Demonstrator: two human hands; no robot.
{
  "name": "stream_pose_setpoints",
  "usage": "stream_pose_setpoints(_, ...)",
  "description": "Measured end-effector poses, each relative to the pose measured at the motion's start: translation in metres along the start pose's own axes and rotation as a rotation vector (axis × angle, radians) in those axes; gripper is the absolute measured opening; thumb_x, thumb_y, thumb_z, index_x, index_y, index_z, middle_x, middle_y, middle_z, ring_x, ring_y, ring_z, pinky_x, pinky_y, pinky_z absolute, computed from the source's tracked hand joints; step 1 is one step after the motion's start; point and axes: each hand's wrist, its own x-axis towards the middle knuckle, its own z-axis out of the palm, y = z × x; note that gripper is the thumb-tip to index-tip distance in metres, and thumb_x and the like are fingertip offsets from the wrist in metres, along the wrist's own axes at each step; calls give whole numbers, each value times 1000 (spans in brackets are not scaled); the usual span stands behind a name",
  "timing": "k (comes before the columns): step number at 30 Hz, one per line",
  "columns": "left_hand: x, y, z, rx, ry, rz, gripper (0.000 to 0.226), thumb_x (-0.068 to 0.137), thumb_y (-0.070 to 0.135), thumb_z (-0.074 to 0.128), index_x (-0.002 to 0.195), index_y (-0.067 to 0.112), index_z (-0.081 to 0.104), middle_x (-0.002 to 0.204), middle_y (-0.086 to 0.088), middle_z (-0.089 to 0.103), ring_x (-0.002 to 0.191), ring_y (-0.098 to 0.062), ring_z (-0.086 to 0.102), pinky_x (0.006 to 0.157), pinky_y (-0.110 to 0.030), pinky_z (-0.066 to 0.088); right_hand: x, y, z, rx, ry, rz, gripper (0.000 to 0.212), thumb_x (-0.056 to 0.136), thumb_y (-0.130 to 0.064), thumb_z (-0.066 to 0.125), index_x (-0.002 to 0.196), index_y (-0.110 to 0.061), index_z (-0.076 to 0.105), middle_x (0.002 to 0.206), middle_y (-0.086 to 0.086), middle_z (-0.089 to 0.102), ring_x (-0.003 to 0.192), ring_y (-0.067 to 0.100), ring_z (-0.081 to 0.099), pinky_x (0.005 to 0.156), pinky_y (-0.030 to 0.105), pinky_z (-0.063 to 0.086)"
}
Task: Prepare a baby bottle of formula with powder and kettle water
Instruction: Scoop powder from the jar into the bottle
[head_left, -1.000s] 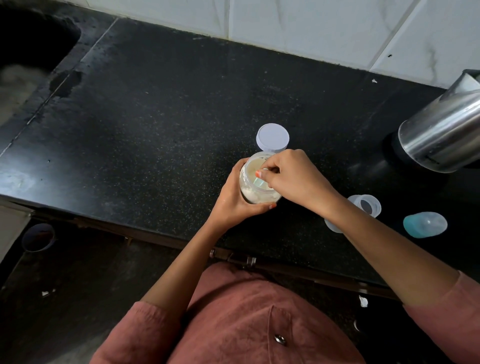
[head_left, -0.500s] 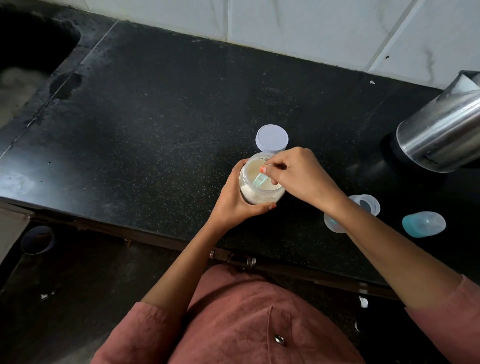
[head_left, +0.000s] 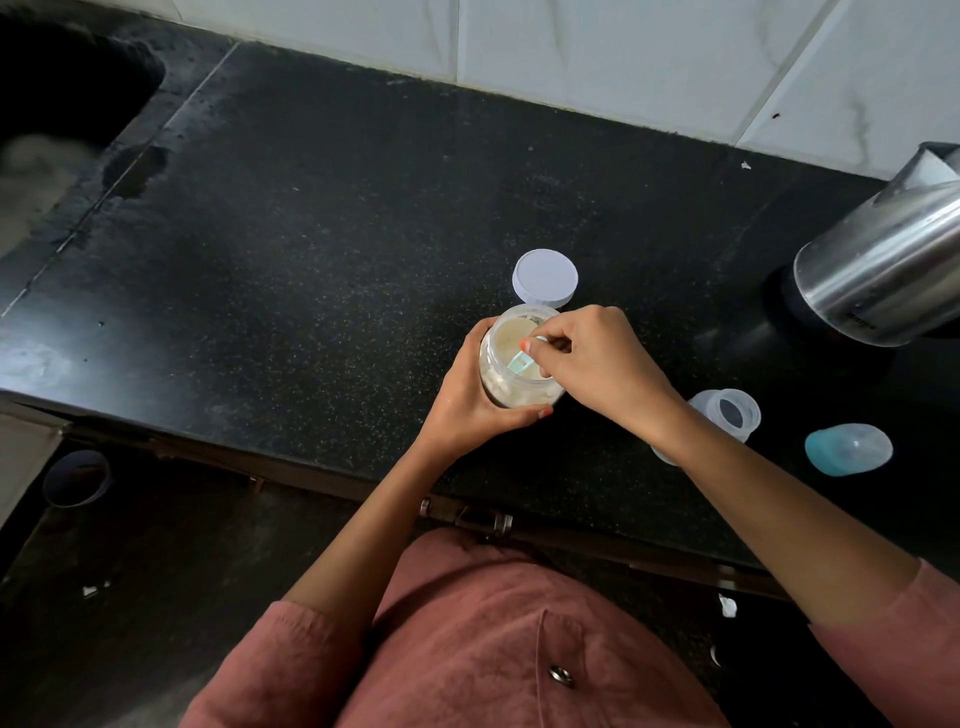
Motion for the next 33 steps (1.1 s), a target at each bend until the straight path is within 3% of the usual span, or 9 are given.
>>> stream_pose_setpoints(5, 0, -1, 0, -2, 8, -13, 84, 59, 24, 85, 119, 52, 33, 116, 26, 51, 110, 9, 50, 84, -4, 39, -3, -3, 3, -1, -18, -8, 20, 88, -17, 57, 86, -4, 72, 77, 5, 69, 68, 11, 61, 63, 9, 42)
stream_pose_setpoints(9, 0, 0, 0, 10, 14, -15, 82, 58, 29, 84, 118, 54, 33, 115, 30, 51, 110, 9, 50, 84, -5, 39, -3, -6, 4, 14, -54, 2, 22, 87, -16, 57, 76, -3, 69, 72, 11, 68, 66, 15, 61, 59, 20, 44)
stream_pose_setpoints(13, 0, 1, 1, 3, 6, -20, 81, 59, 29, 83, 118, 52, 34, 113, 34, 51, 108, 9, 51, 83, -5, 40, 1, -6, -1, 98, -116, 44, 36, 87, -15, 58, 51, -17, 55, 51, -6, 55, 50, -4, 53, 52, 3, 36)
stream_pose_setpoints(17, 0, 2, 1, -1, 8, -16, 78, 56, 36, 79, 119, 51, 34, 114, 31, 51, 109, 8, 51, 84, -5, 39, 3, -3, -3, 180, -118, 102, 39, 87, -16, 59, 49, -21, 54, 52, -9, 54, 53, -1, 52, 56, 8, 35)
stream_pose_setpoints(20, 1, 1, 1, 9, 7, -9, 80, 56, 37, 79, 119, 52, 33, 116, 25, 52, 110, 7, 50, 86, -7, 40, 2, 2, -5, 302, -98, 179, 35, 86, -15, 60, 51, -18, 58, 52, -8, 55, 47, -7, 50, 59, 16, 34)
stream_pose_setpoints(25, 1, 0, 1, 19, 0, -6, 81, 55, 39, 80, 120, 49, 33, 120, 22, 49, 113, 6, 48, 89, -7, 38, -3, 18, -11, 450, -41, 307, 24, 87, -15, 58, 67, -9, 67, 57, -4, 59, 47, -3, 49, 56, 15, 35)
stream_pose_setpoints(33, 1, 0, 1, 33, -7, -1, 80, 56, 38, 79, 120, 48, 33, 118, 40, 45, 114, 10, 46, 89, -4, 36, -9, 28, -10, 565, 10, 443, 21, 88, -17, 58, 70, -14, 68, 55, -8, 60, 49, 0, 49, 45, 10, 39)
